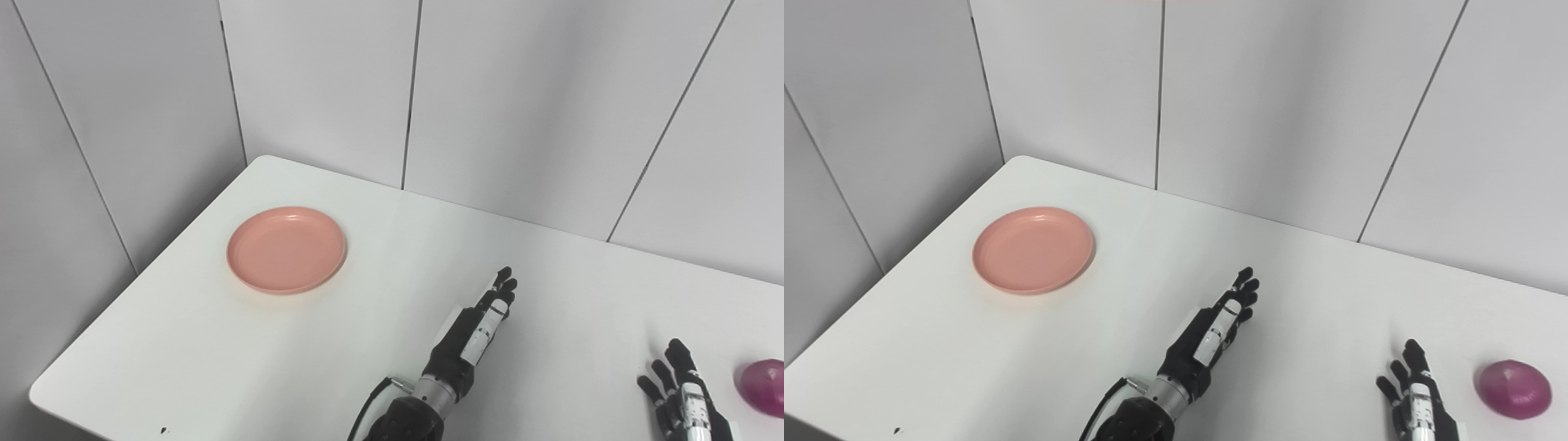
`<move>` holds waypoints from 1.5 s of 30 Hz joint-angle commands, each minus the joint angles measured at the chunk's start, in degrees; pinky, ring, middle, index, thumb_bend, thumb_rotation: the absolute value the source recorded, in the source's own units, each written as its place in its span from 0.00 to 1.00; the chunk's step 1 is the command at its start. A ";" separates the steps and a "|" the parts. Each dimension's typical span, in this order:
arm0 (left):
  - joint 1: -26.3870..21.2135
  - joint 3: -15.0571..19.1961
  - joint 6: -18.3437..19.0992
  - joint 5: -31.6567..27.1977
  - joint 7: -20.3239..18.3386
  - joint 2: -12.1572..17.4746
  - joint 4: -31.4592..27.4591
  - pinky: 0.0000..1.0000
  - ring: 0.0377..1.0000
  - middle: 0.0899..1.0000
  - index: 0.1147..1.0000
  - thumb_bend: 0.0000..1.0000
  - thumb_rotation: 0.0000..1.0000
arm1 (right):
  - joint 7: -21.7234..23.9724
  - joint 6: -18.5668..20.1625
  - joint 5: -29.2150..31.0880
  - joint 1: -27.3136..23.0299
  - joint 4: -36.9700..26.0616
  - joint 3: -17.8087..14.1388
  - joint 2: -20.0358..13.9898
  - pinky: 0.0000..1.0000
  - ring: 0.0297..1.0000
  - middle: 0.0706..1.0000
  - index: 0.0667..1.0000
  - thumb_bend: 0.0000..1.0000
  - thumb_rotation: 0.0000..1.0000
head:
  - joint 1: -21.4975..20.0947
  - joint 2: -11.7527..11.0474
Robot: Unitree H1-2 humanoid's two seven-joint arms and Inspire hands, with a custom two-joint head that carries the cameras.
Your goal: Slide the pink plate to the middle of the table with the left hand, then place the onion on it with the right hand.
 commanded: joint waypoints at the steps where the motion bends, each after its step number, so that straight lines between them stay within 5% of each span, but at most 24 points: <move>1: 2.10 -0.08 -1.18 0.52 0.48 -3.24 3.62 1.00 1.00 1.00 1.00 0.44 1.00 | -0.09 0.26 -0.06 -0.24 -0.52 -0.23 0.06 0.96 0.94 0.95 0.93 0.33 0.94 | -0.01 0.01; 18: 1.49 0.59 -2.18 0.84 2.22 -2.35 -0.50 1.00 1.00 1.00 1.00 0.47 1.00 | 0.29 -1.27 0.20 -0.39 0.73 -0.11 0.10 0.82 0.90 0.92 0.88 0.51 0.85 | 0.20 0.07; 38: -0.87 5.00 -1.72 0.62 1.98 -1.04 -7.97 1.00 1.00 1.00 1.00 0.47 1.00 | 0.06 -1.44 -0.27 -0.46 1.14 -0.20 0.20 0.78 0.88 0.90 0.87 0.56 0.86 | 0.18 0.24; 45: -2.27 6.81 -1.89 -0.89 0.65 -0.06 -9.98 1.00 1.00 1.00 1.00 0.44 1.00 | 0.09 -1.47 -0.57 -0.38 1.08 -0.07 0.13 0.86 0.91 0.93 0.90 0.57 0.89 | 0.36 0.41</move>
